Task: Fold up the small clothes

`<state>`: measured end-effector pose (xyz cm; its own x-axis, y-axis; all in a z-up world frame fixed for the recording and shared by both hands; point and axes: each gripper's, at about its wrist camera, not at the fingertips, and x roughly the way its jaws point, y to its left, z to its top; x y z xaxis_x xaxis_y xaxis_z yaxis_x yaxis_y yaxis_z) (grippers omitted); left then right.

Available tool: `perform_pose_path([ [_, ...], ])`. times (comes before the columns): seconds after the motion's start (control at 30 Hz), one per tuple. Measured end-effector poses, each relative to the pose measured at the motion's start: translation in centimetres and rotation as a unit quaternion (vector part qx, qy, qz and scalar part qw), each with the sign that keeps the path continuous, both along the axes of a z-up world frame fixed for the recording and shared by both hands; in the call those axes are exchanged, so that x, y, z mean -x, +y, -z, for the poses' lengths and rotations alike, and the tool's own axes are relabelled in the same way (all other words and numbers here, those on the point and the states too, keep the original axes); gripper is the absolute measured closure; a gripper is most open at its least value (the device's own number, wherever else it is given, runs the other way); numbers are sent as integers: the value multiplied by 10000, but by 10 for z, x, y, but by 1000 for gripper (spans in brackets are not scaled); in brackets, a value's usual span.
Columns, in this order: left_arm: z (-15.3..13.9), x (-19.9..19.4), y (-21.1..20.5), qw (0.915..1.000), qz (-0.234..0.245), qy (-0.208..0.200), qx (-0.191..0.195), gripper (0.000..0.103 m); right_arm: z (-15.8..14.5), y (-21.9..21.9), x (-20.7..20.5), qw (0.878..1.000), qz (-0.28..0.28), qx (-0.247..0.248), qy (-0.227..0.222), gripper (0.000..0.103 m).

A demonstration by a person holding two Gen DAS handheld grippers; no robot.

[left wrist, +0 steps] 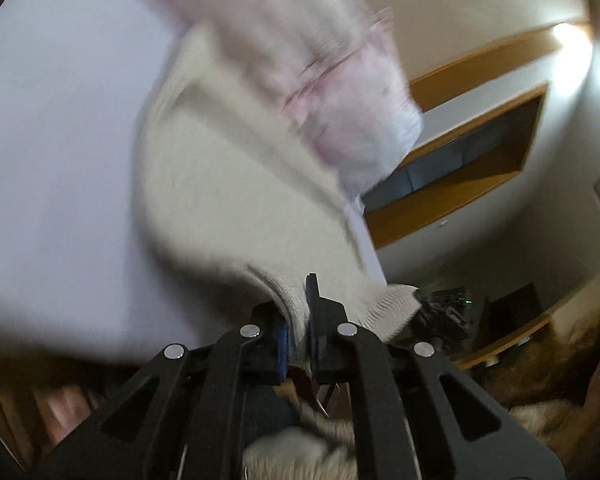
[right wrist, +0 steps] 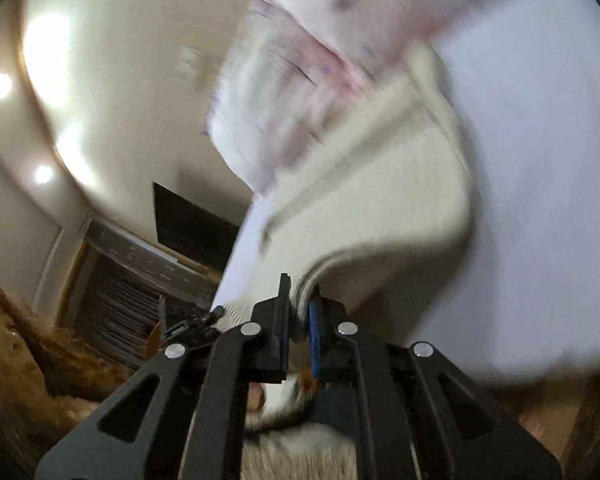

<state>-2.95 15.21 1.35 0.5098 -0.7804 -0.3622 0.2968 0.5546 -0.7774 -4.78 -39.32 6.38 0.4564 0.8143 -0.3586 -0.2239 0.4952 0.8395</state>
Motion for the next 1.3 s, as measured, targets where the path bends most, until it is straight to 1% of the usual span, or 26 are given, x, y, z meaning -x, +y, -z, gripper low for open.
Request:
perform_pose_path([
  [0.07, -33, -32, 1, 9988, -269, -330, -227, 96, -28, 2, -37, 9987, 211, 57, -466, 96],
  [0.1, -43, -54, -1, 9973, -483, -436, -335, 96, -37, 0, -58, 9973, 366, 66, -631, 96],
  [0.13, -51, -88, -4, 9954, -752, -425, -424, 96, -42, 0, -79, 9958, 518, 103, -743, 96],
  [0.17, -54, -111, -9, 9942, -895, -367, -472, 96, -46, -1, -107, 9934, 774, 206, -816, 96],
  [0.2, -55, -142, -15, 9920, -1071, -284, -612, 96, -43, -2, -133, 9915, 1025, 245, -765, 96],
  [0.27, -50, -194, -32, 9856, -1302, -151, -1066, 96, -22, -1, -188, 9875, 1494, 331, -383, 96],
  [0.3, -45, -211, -38, 9830, -1357, -89, -1231, 96, -12, 0, -204, 9853, 1639, 433, -197, 96],
  [0.33, -37, -225, -41, 9816, -1408, 44, -1292, 96, 0, 1, -222, 9833, 1747, 517, 11, 96],
  [0.37, -27, -240, -46, 9823, -1391, 267, -1225, 96, 18, 3, -242, 9816, 1815, 496, 321, 96],
  [0.4, -21, -251, -49, 9822, -1380, 404, -1211, 96, 31, 1, -248, 9807, 1821, 483, 516, 96],
  [0.43, -14, -258, -52, 9800, -1425, 492, -1298, 96, 44, 4, -260, 9781, 1863, 556, 744, 96],
  [0.5, -4, -263, -48, 9778, -1457, 516, -1417, 96, 57, 6, -273, 9730, 1966, 853, 857, 96],
  [0.6, 2, -265, -40, 9793, -1382, 659, -1322, 95, 67, 7, -284, 9611, 2232, 1284, 998, 91],
  [0.67, -1, -262, -33, 9818, -1251, 733, -1223, 92, 68, 6, -286, 9536, 2464, 1452, 944, 80],
  [0.7, -3, -261, -29, 9832, -1204, 740, -1158, 79, 69, 7, -285, 9520, 2545, 1462, 869, 57],
  [0.73, -8, -257, -26, 9838, -1206, 725, -1114, 66, 66, 7, -279, 9464, 2719, 1570, 759, 20],
  [0.77, -14, -251, -19, 9830, -1329, 644, -1094, 33, 60, 7, -271, 9382, 2936, 1728, 615, 10],
  [0.8, -21, -242, -11, 9813, -1513, 477, -1093, 21, 54, 8, -260, 9313, 3129, 1831, 347, 7],
  [0.83, -24, -236, -6, 9801, -1628, 370, -1077, 17, 49, 8, -253, 9323, 3118, 1829, 102, 7],
  [0.87, -26, -229, 4, 9798, -1701, 331, -994, 17, 46, 7, -249, 9363, 3031, 1774, -20, 7],
  [0.93, -19, -221, 19, 9800, -1703, 537, -877, 20, 49, 2, -245, 9432, 2944, 1528, -171, 7],
  [1.0, -8, -219, 23, 9802, -1579, 753, -931, 34, 54, -3, -240, 9505, 2850, 1210, -238, 7],
  [1.07, 4, -218, 21, 9786, -1460, 952, -1095, 43, 61, -12, -235, 9539, 2843, 949, -147, 7],
  [1.13, 17, -218, 15, 9778, -1346, 1126, -1148, 49, 63, -19, -236, 9558, 2831, 794, -47, 7],
  [1.23, 27, -217, 6, 9759, -1316, 1239, -1224, 50, 64, -18, -245, 9571, 2833, 613, 26, 7],
  [1.3, 28, -213, 4, 9749, -1398, 1137, -1310, 51, 65, -21, -244, 9589, 2796, 475, 63, 7],
])
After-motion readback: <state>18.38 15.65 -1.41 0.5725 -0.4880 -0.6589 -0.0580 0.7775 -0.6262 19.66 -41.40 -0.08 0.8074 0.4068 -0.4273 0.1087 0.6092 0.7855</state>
